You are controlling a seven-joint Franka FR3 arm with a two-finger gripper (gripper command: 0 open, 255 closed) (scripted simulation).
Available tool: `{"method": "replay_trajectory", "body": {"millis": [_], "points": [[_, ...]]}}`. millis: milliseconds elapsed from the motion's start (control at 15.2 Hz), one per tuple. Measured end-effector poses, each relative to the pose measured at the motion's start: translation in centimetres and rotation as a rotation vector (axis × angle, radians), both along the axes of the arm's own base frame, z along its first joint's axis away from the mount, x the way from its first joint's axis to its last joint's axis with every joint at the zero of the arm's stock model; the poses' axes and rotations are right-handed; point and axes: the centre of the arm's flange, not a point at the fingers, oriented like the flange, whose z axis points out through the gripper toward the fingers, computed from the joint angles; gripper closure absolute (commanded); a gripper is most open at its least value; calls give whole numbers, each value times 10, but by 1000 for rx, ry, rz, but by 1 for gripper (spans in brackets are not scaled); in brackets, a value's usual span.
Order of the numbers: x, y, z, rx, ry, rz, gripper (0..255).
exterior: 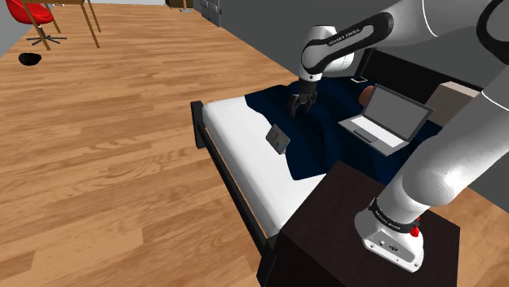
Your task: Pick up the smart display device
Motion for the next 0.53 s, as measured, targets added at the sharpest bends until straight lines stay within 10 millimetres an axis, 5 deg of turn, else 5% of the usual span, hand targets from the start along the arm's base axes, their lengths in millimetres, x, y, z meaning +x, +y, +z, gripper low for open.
{"method": "replay_trajectory", "body": {"millis": [528], "points": [[49, -49, -81, 28, 0, -61, 0]]}}
